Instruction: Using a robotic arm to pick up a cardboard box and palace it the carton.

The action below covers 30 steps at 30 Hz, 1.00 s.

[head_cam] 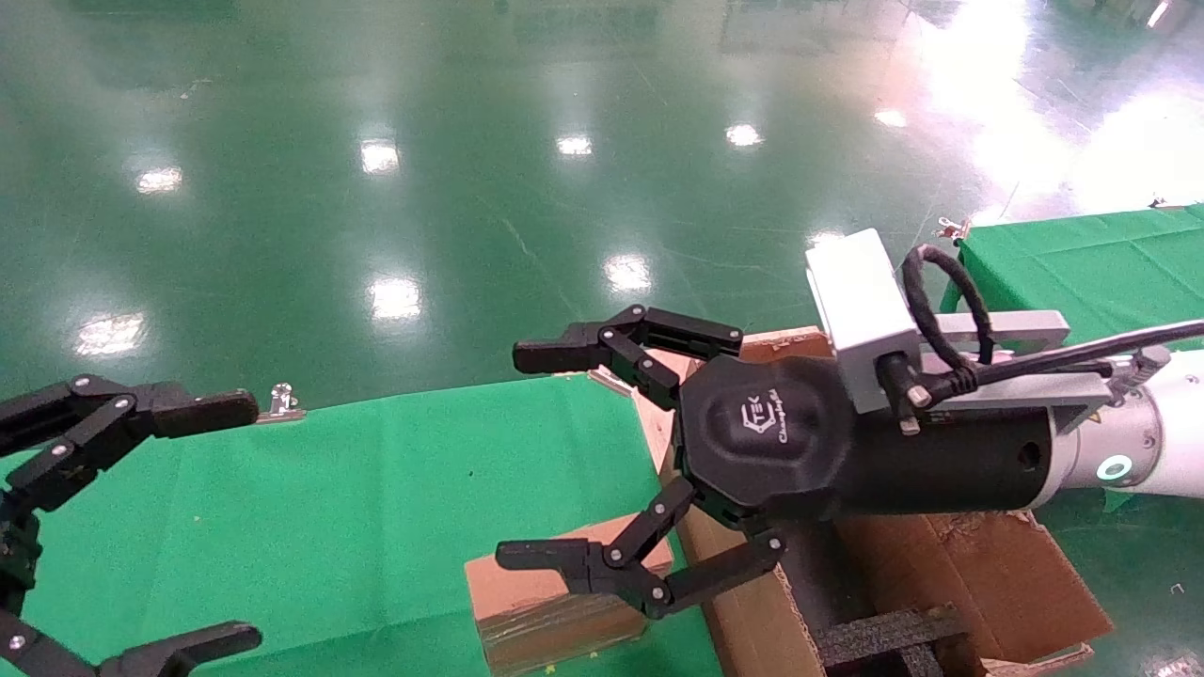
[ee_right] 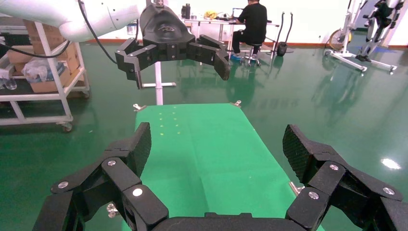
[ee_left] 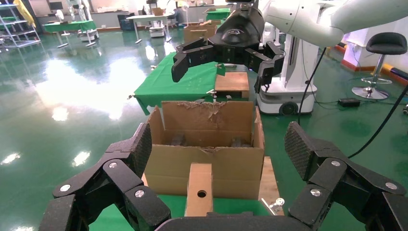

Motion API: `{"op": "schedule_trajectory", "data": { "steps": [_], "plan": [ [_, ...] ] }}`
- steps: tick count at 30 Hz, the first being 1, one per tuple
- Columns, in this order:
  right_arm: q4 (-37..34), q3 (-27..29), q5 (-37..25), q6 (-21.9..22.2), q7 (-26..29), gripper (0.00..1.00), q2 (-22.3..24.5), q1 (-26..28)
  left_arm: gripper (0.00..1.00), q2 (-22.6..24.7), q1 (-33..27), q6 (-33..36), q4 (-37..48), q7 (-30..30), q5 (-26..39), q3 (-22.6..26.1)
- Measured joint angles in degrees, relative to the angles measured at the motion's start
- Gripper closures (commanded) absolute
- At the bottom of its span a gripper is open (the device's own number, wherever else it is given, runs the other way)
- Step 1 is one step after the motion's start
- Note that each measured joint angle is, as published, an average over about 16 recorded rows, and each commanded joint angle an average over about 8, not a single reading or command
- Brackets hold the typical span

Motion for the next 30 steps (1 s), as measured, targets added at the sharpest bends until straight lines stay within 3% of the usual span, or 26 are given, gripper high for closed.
{"op": "schedule_trajectory", "data": {
  "steps": [5,13,22,30],
  "plan": [
    [0.0,0.0,0.0,0.0,0.0,0.0,0.0,0.0,0.01,0.0,0.0,0.0,0.0,0.0,0.0,0.0],
    [0.0,0.02,0.01,-0.02,-0.02,0.0,0.0,-0.02,0.98,0.0,0.0,0.0,0.0,0.0,0.0,0.0],
    [0.22,-0.39,-0.89,-0.05,0.01,0.0,-0.09,0.32,1.0,0.0,-0.01,0.01,0.02,0.01,0.0,0.01],
    [0.97,-3.71,-7.82,-0.39,0.7,0.0,-1.45,3.54,1.0,0.01,-0.04,0.03,0.06,0.03,-0.01,0.04]
  ]
}}
